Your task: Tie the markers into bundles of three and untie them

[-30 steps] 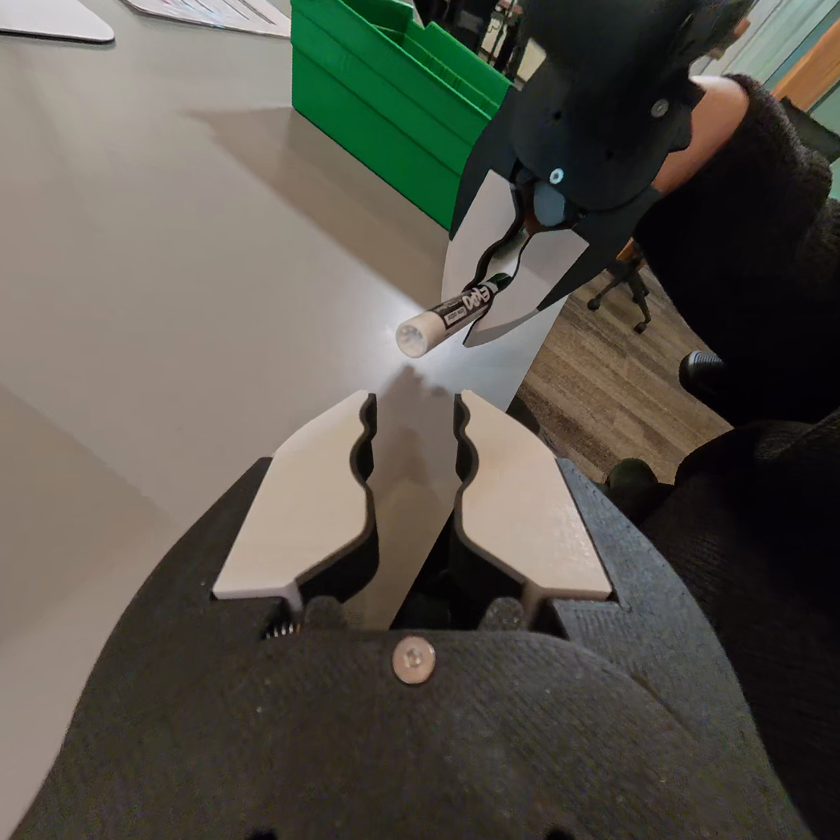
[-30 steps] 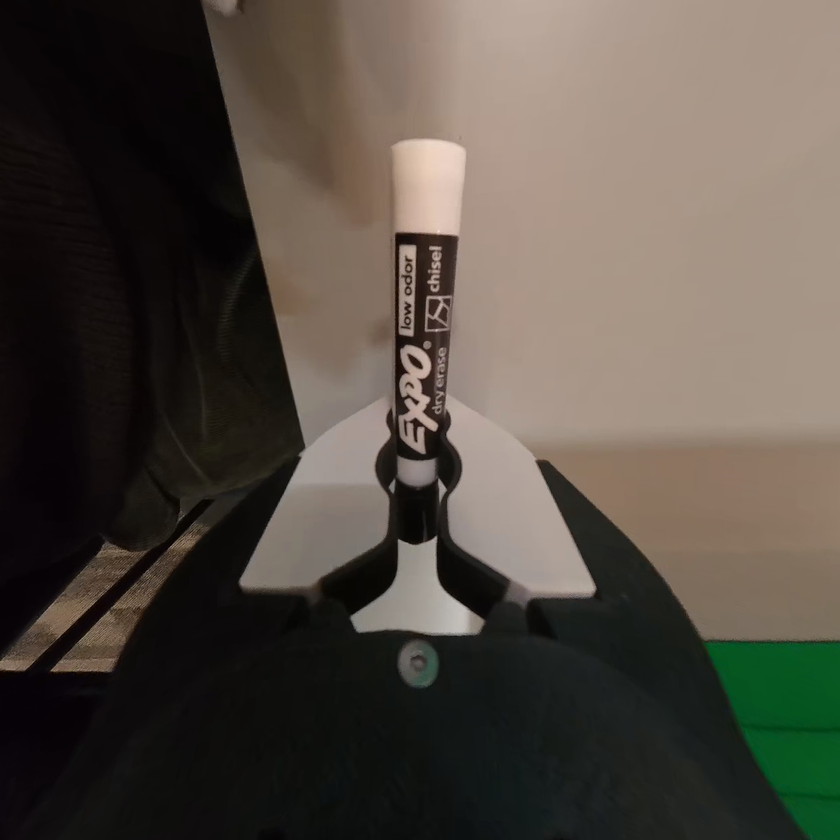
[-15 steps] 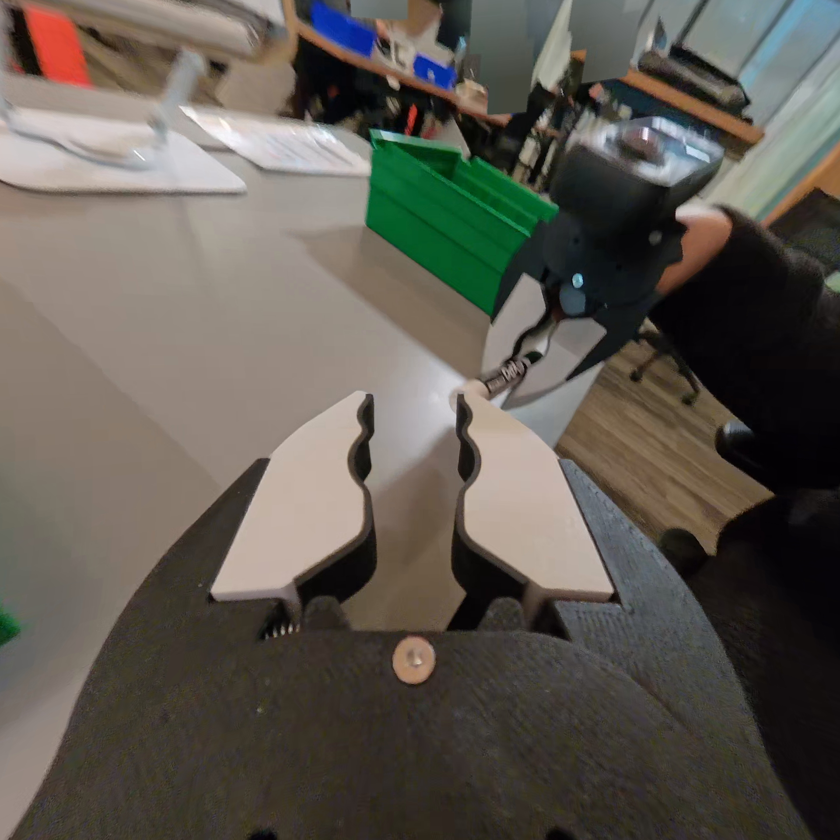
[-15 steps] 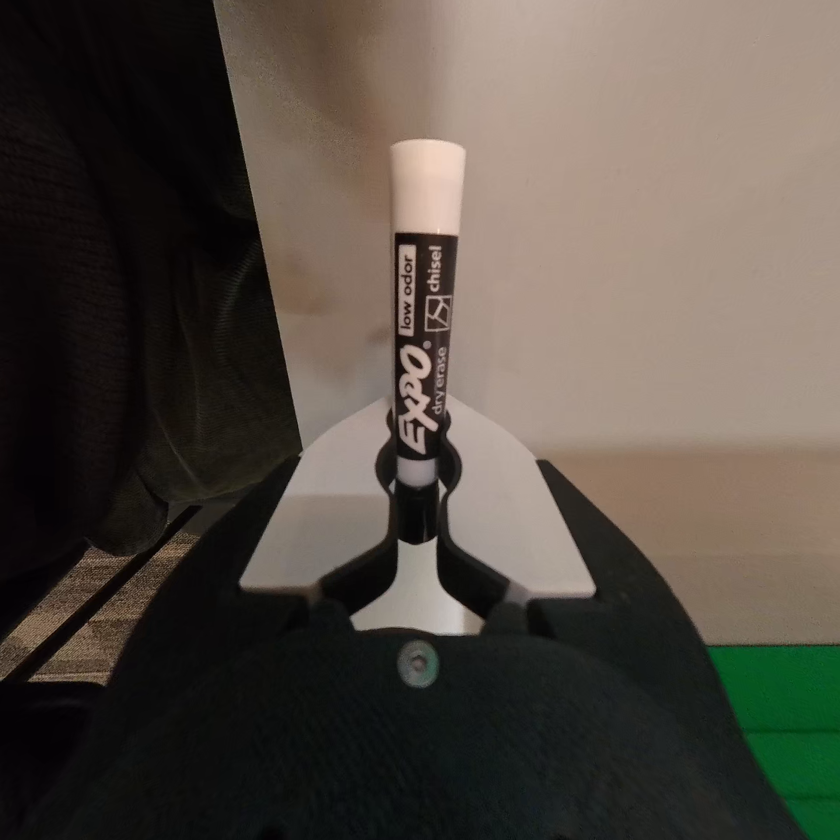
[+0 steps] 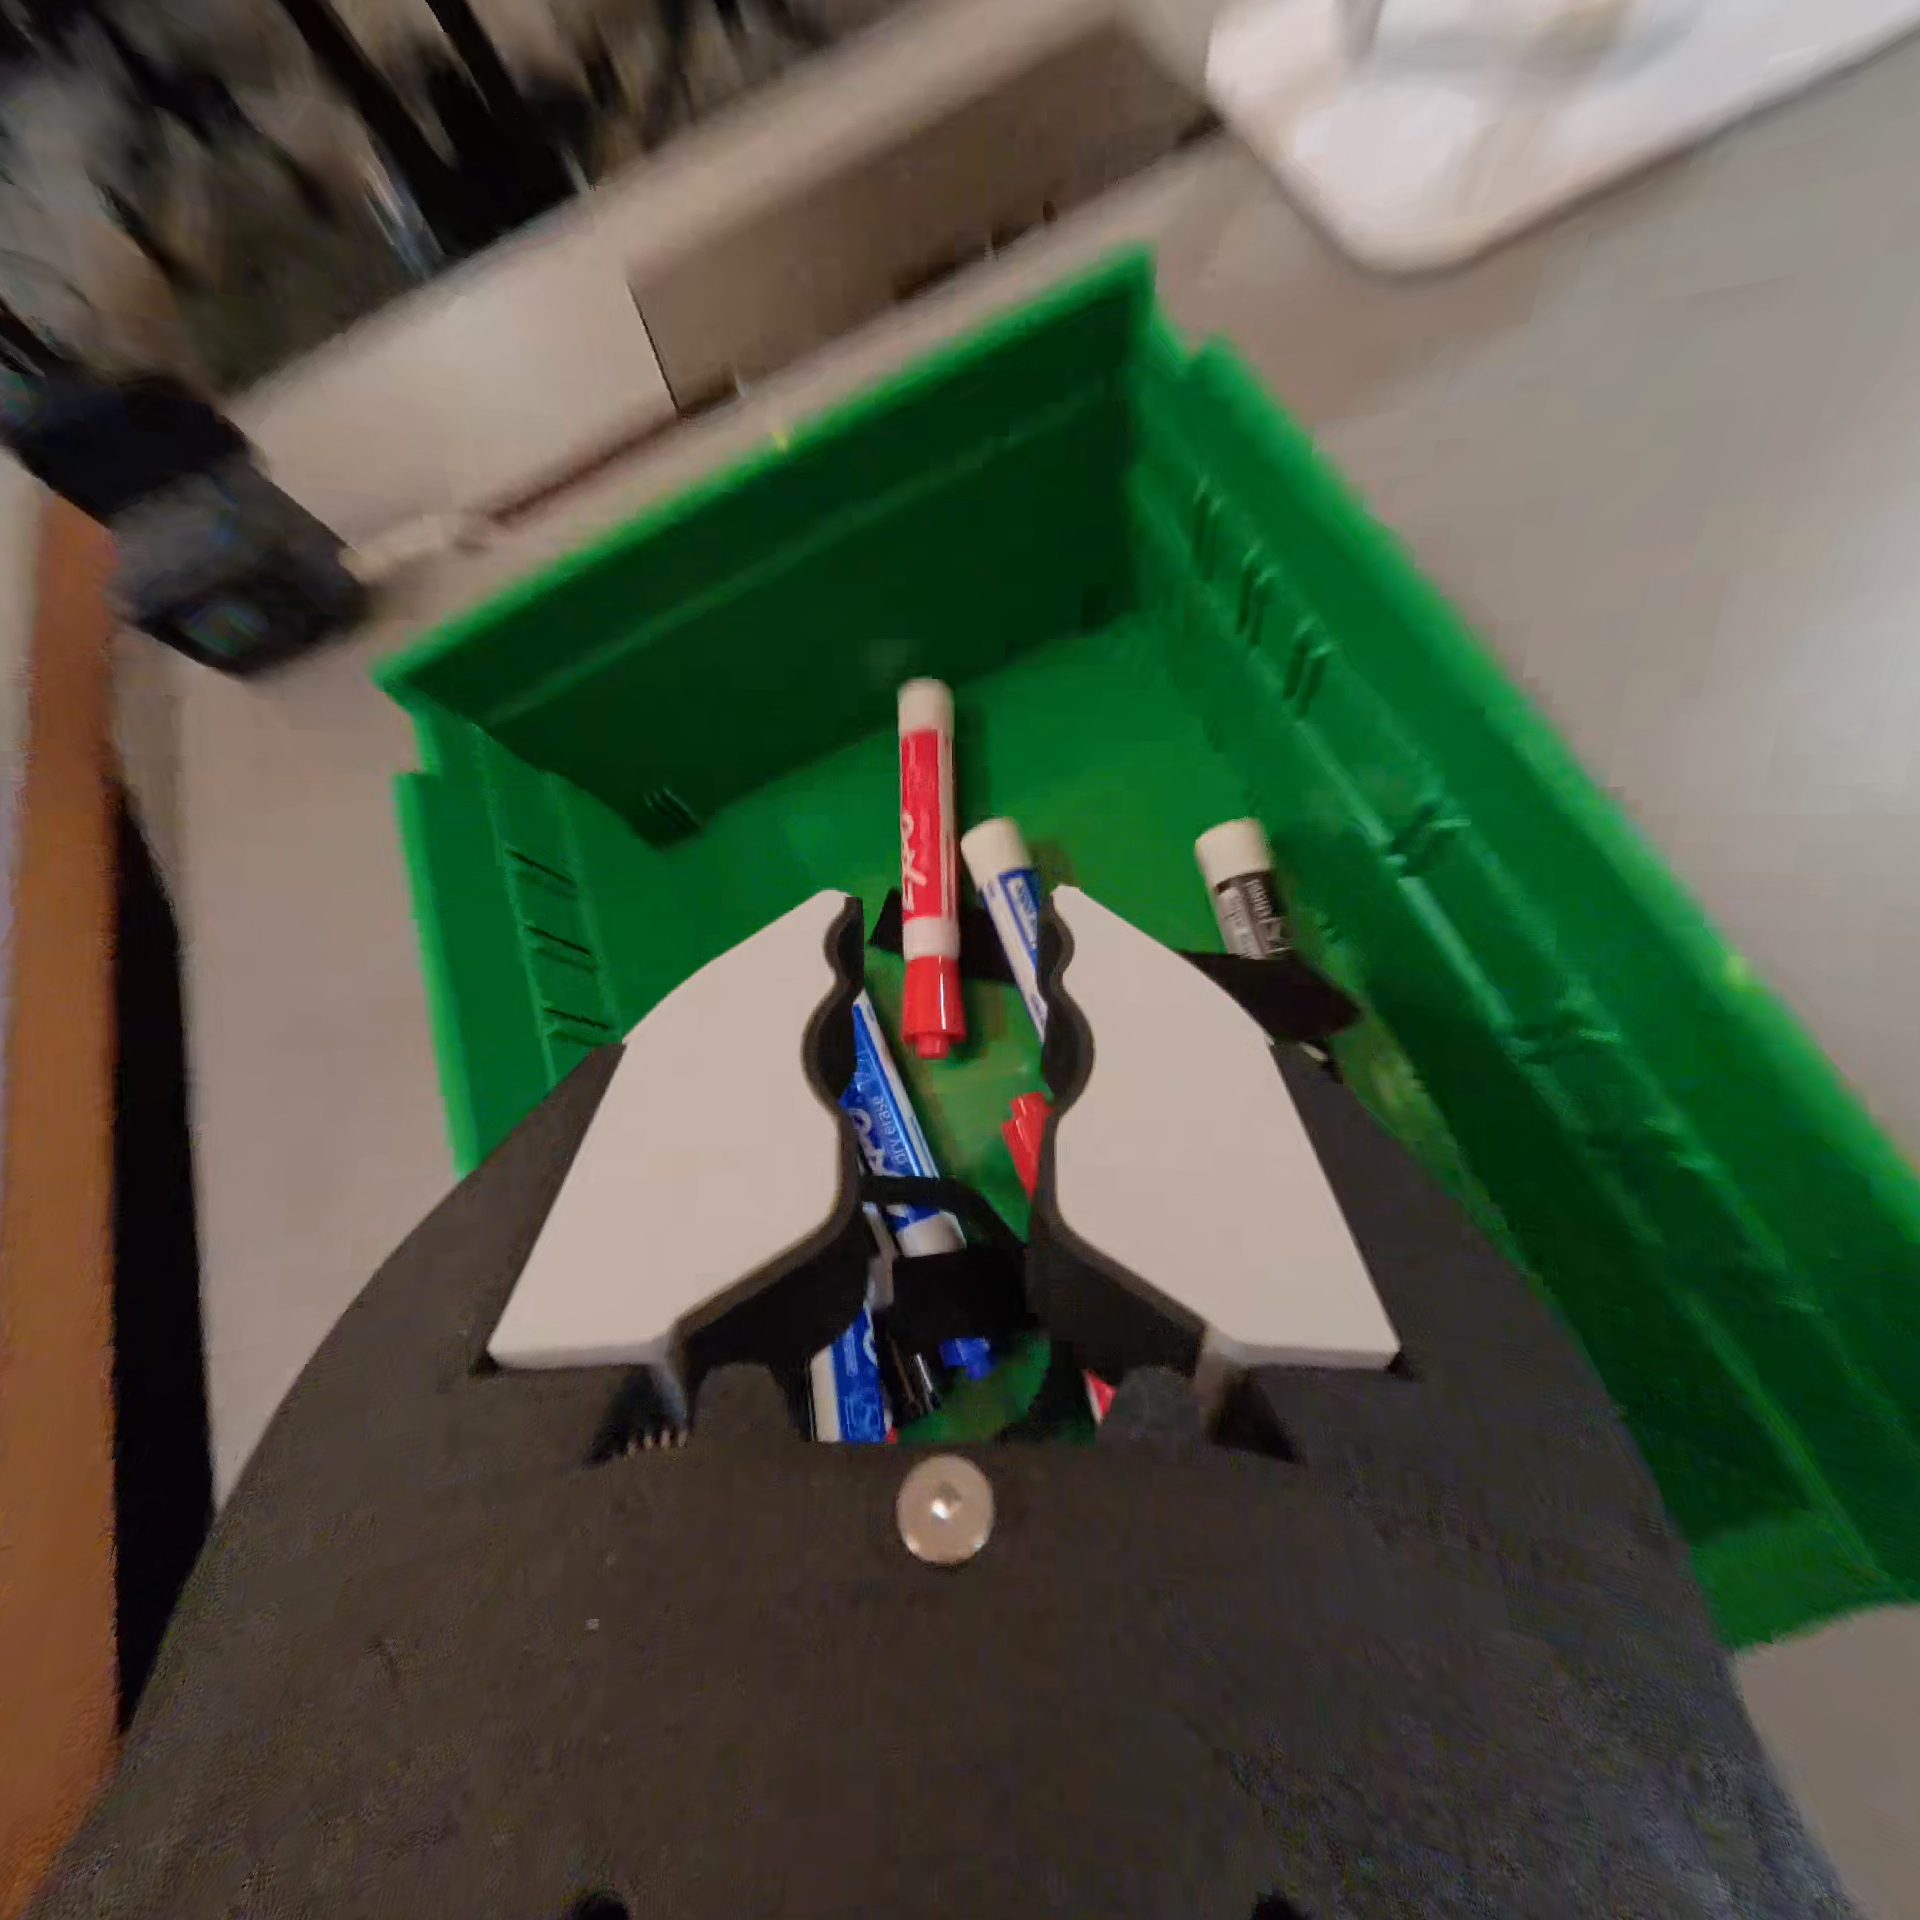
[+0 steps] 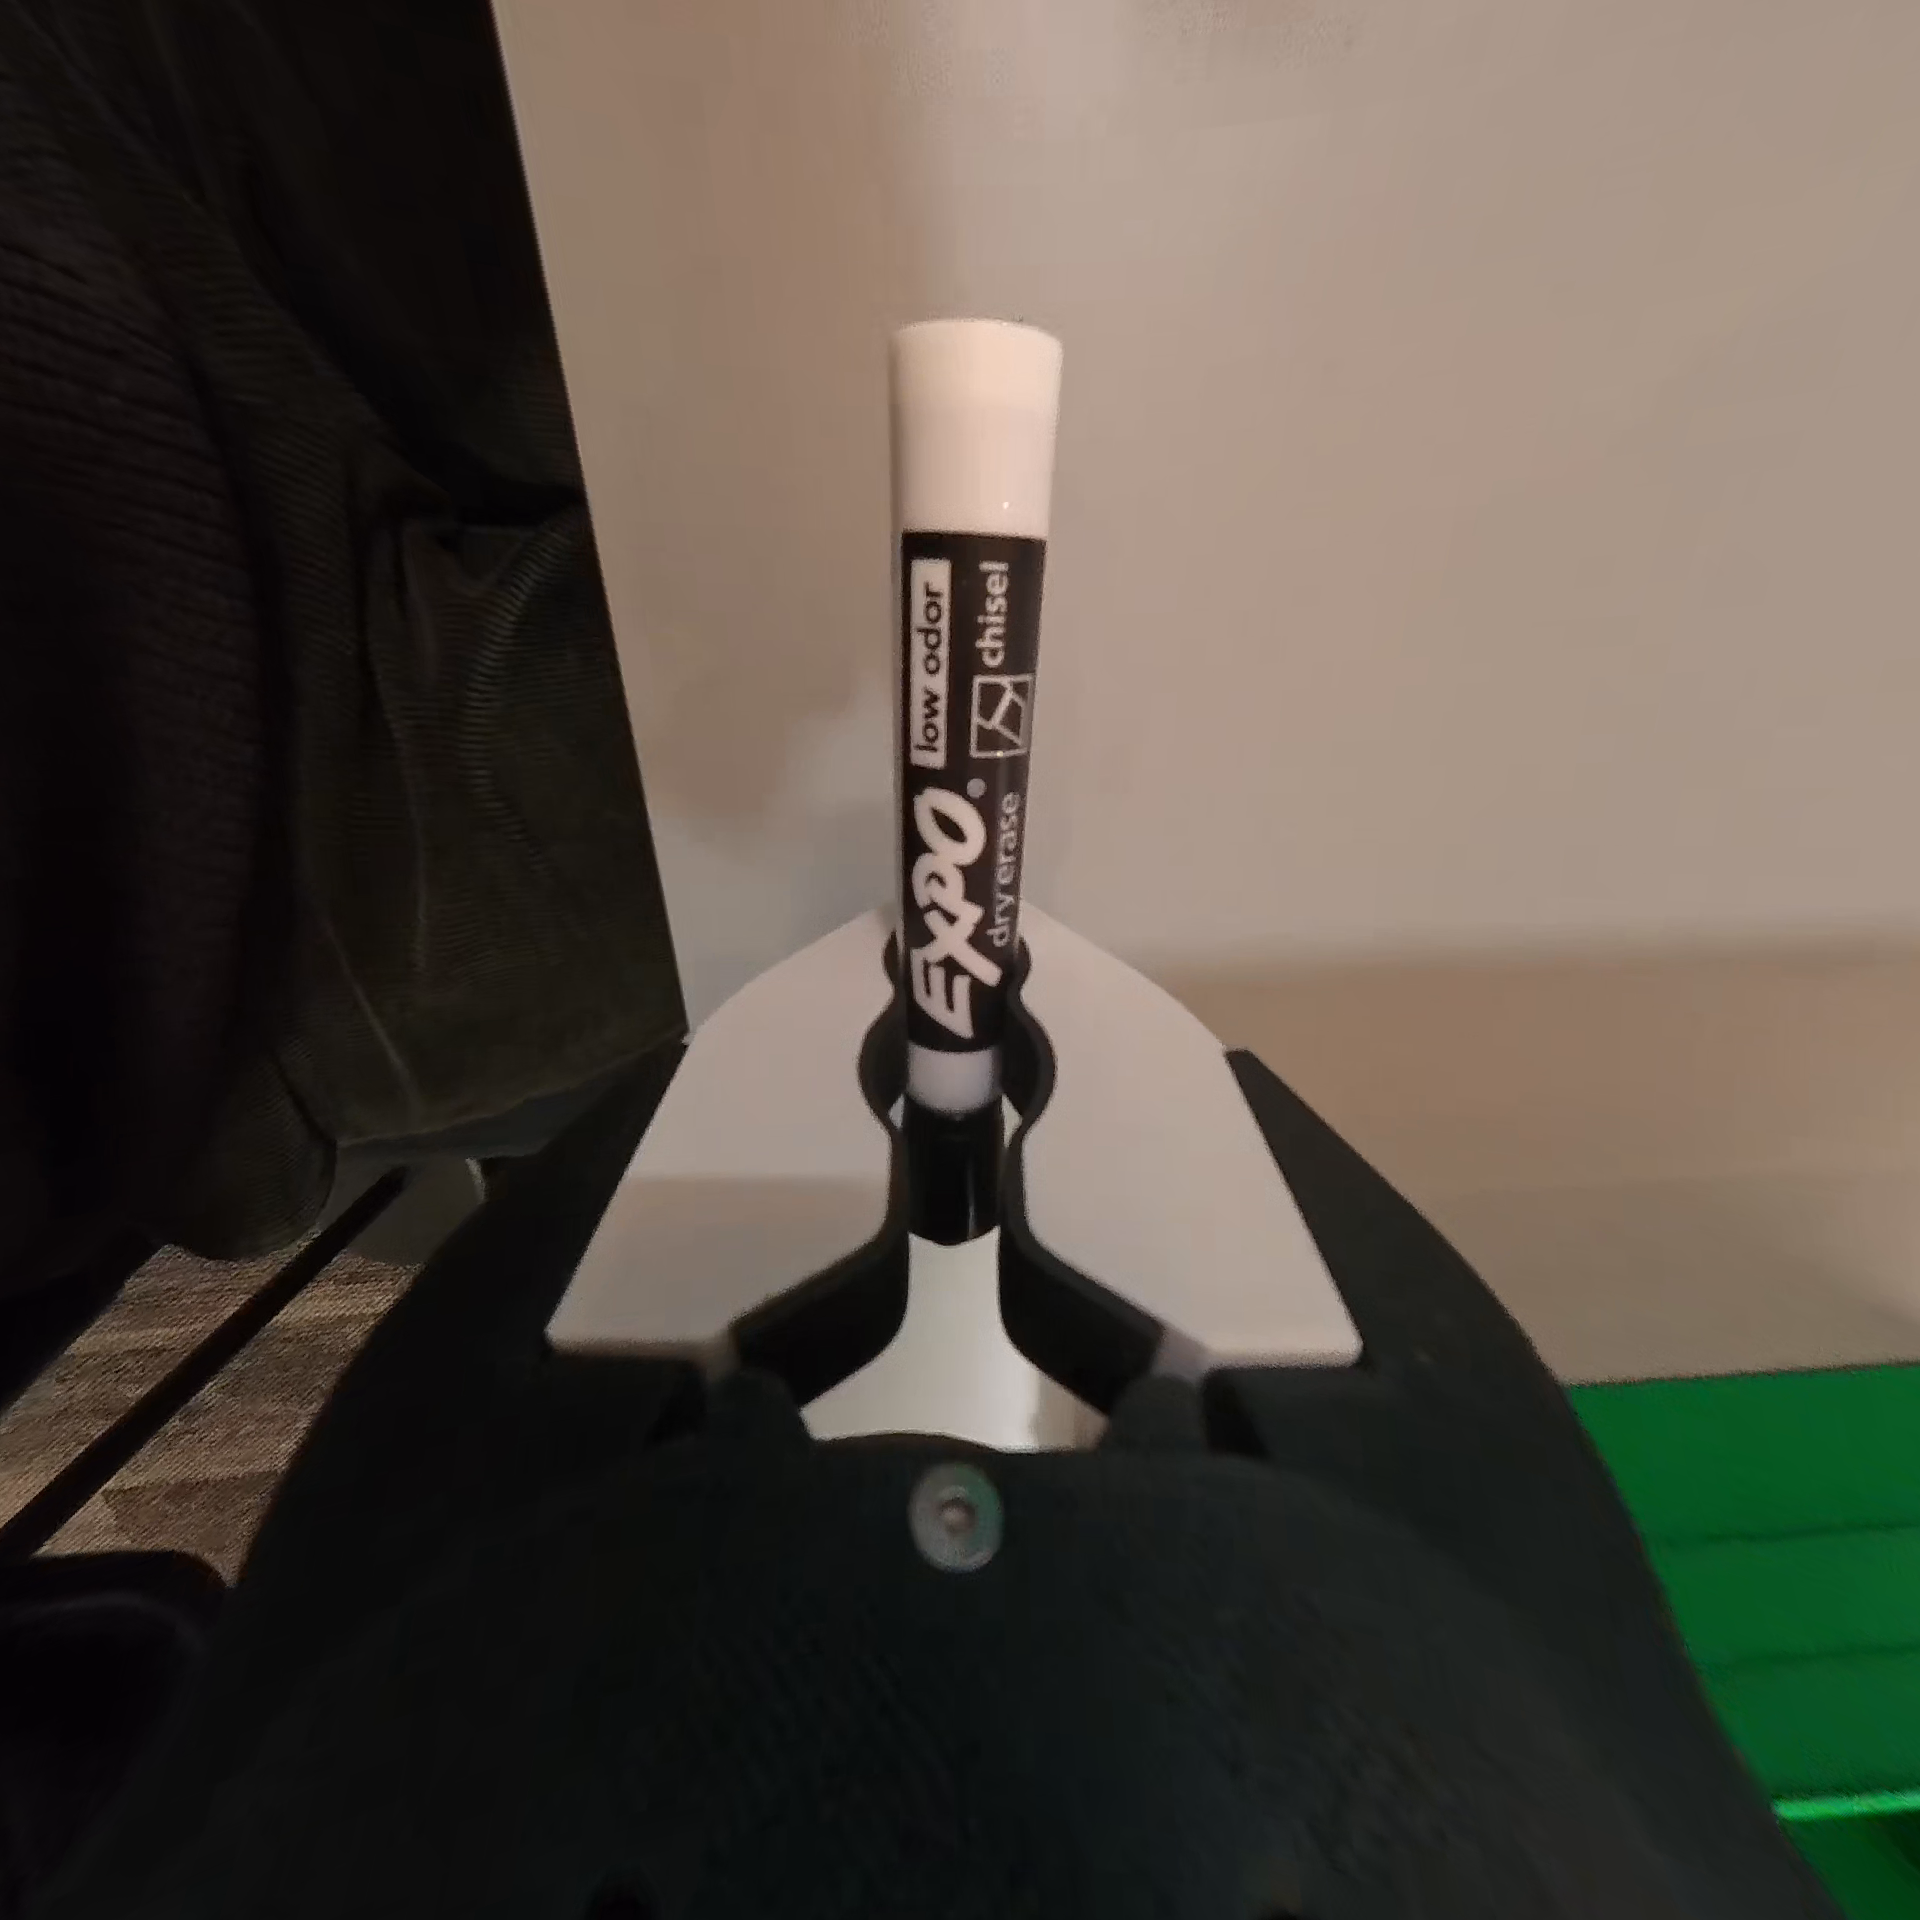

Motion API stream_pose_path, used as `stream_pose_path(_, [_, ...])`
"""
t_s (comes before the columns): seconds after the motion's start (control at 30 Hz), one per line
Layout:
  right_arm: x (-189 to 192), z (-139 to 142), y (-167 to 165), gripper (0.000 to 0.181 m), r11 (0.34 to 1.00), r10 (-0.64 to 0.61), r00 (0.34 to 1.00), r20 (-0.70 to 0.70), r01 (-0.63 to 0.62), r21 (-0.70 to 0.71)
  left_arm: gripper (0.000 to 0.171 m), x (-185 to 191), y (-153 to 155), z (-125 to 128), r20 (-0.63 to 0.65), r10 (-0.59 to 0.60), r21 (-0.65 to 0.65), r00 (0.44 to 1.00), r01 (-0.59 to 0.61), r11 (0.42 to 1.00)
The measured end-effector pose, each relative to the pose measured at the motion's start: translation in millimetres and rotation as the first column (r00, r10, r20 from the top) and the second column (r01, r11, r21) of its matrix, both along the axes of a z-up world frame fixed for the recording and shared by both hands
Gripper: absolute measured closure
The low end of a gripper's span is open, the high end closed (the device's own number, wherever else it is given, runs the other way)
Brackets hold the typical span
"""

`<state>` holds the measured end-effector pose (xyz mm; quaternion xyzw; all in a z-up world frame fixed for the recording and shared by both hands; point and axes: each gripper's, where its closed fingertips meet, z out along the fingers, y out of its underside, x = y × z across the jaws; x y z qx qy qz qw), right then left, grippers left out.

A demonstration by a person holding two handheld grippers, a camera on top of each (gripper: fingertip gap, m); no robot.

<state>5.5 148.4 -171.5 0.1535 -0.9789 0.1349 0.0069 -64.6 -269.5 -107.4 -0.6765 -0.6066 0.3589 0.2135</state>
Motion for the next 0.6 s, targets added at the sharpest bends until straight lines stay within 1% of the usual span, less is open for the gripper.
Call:
stream_pose_path(0.07, [1,4,1,0.168,1.0,-0.001,1.0,-0.009,0.001,-0.009,0.143,-16,-7,-33,0.178,0.008,0.1,0.984,-0.026,0.995])
stream_pose_path(0.13, [0,8,3,0.168,1.0,-0.007,1.0,-0.022,0.006,-0.016,0.148,-24,-3,-56,0.3,-0.016,0.176,0.954,-0.039,0.984])
stream_pose_path(0.23, [-4,12,5,0.168,0.999,-0.02,0.999,-0.032,0.019,-0.027,0.149,-30,-5,-80,0.417,-0.014,0.128,0.909,-0.044,0.991])
stream_pose_path(0.3, [-6,12,6,0.168,0.999,-0.024,0.999,-0.033,0.023,-0.029,0.145,-30,-3,-96,0.473,-0.043,0.104,0.88,-0.008,0.995])
stream_pose_path(0.33, [-6,11,6,0.168,0.999,-0.024,0.999,-0.032,0.024,-0.027,0.143,-32,-4,-101,0.481,-0.048,0.098,0.875,0.001,0.995])
stream_pose_path(0.4, [-7,8,7,0.168,0.999,-0.024,0.999,-0.028,0.023,-0.022,0.146,-42,-2,-95,0.412,-0.046,0.142,0.91,-0.014,0.99])
stream_pose_path(0.47, [-8,7,9,0.168,1.0,-0.024,0.999,-0.026,0.024,-0.02,0.147,-47,3,-76,0.32,-0.05,0.245,0.946,-0.032,0.969])
stream_pose_path(0.53, [-9,6,10,0.168,0.999,-0.029,0.999,-0.02,0.028,-0.025,0.149,-52,12,-40,0.136,-0.088,0.344,0.987,0.036,0.938])
stream_pose_path(0.57, [-10,6,10,0.168,0.999,-0.031,0.999,-0.015,0.031,-0.029,0.15,-52,15,-18,0.027,-0.085,0.379,0.996,0.069,0.923])
stream_pose_path(0.6, [-10,5,9,0.168,0.999,-0.034,0.999,-0.008,0.034,-0.031,0.15,-50,21,5,-0.091,-0.092,0.421,0.992,0.122,0.899])
